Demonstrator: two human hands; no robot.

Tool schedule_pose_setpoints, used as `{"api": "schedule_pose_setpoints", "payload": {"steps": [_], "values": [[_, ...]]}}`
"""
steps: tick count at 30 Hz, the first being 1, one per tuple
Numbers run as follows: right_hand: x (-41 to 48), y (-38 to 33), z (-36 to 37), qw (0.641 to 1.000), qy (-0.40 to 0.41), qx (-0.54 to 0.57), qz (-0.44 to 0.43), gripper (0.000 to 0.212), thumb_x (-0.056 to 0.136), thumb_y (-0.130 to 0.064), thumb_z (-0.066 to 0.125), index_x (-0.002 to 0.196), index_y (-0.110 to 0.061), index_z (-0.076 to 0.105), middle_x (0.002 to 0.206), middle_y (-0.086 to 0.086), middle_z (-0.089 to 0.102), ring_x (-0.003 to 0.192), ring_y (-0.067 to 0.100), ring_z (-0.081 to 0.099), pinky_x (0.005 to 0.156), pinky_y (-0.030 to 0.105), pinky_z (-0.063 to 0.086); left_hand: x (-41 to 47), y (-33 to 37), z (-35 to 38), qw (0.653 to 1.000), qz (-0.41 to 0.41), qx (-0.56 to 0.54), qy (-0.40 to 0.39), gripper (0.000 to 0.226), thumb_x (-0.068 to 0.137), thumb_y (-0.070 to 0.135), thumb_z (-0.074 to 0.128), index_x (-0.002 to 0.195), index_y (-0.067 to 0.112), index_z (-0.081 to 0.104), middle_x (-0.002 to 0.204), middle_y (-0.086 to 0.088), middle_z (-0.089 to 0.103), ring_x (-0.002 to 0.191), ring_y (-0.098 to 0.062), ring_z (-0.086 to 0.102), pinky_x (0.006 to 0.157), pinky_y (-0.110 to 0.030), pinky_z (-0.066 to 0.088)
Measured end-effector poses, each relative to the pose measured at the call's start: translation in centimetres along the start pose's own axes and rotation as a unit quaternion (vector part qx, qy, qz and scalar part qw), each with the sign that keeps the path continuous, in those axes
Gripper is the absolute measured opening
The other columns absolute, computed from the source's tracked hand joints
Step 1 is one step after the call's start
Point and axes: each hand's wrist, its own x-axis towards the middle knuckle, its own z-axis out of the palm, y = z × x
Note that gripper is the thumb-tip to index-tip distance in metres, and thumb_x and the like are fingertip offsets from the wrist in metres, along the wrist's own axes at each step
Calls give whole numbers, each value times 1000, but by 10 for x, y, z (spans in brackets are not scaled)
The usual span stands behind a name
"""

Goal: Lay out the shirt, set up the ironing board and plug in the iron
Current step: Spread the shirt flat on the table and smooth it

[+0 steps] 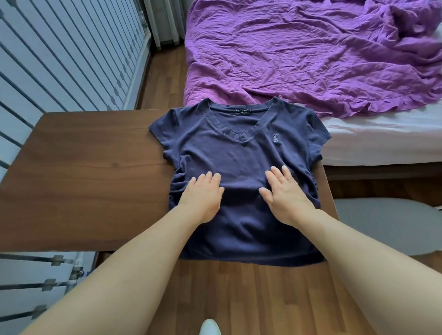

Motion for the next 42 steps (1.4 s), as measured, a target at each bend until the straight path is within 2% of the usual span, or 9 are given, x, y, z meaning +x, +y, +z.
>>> {"api": "schedule_pose_setpoints", "payload": {"steps": [7,11,14,17,21,28,32,36,42], "values": [[24,-1,13,998,-36,-54,24,70,95,-57,24,151,-29,-7,159,-8,-17,146,24,-19,118,44,-8,16,-4,7,993,-43,-16,-104,79,91,63,27,148,25,-14,156,-3,-25,143,-29,-24,114,-59,-5],[33,-4,9,997,60,-51,13,63,97,-52,27,148,-16,26,159,4,18,147,28,11,118,43,7,25,-5,-7,998,-33,-40,-24,68,91,60,30,144,17,24,153,-10,17,139,-33,15,110,-54,21],[39,-10,4,974,217,-52,-21,60,92,-44,26,114,-1,61,127,19,60,121,37,50,106,47,35,35,-13,-14,993,-38,-24,112,48,98,42,32,133,11,38,143,-12,32,131,-30,29,106,-44,29],[50,-13,-1,977,200,-71,17,55,98,-40,35,140,-5,41,151,15,35,141,35,26,115,48,16,45,-26,-7,997,-44,-29,55,61,99,44,25,149,13,9,159,-8,3,147,-26,-2,119,-44,4],[71,-9,2,993,66,-53,77,66,96,-57,20,152,-26,2,161,-6,-6,146,27,-16,115,52,-10,57,-28,-3,998,-52,-40,-10,72,95,55,23,150,18,-5,159,-6,-12,146,-26,-13,118,-49,-1],[94,-5,1,992,38,-59,102,73,89,-70,15,148,-37,-13,158,-11,-20,144,25,-25,112,55,-15,79,-26,-11,996,-80,-13,-38,86,88,68,26,149,20,-9,158,-8,-15,145,-33,-14,116,-54,0],[95,-4,1,993,28,-63,100,74,88,-71,14,147,-38,-14,157,-12,-22,144,23,-26,113,54,-16,81,-29,-16,997,-68,19,38,92,79,75,35,148,20,7,158,-7,1,145,-32,-1,116,-51,7],[97,-1,-1,993,29,-67,96,74,87,-72,15,147,-40,-14,157,-12,-21,144,23,-26,113,53,-17,82,-37,-10,994,-98,-27,-26,105,71,85,30,147,28,-17,156,-1,-25,142,-32,-26,114,-59,-10],[94,-1,-3,994,48,-53,88,71,91,-67,19,150,-36,-6,159,-8,-17,145,23,-24,113,51,-17,82,-44,-18,991,-108,-38,-63,101,72,85,29,145,34,-18,155,0,-27,141,-37,-25,113,-58,-12]]}}
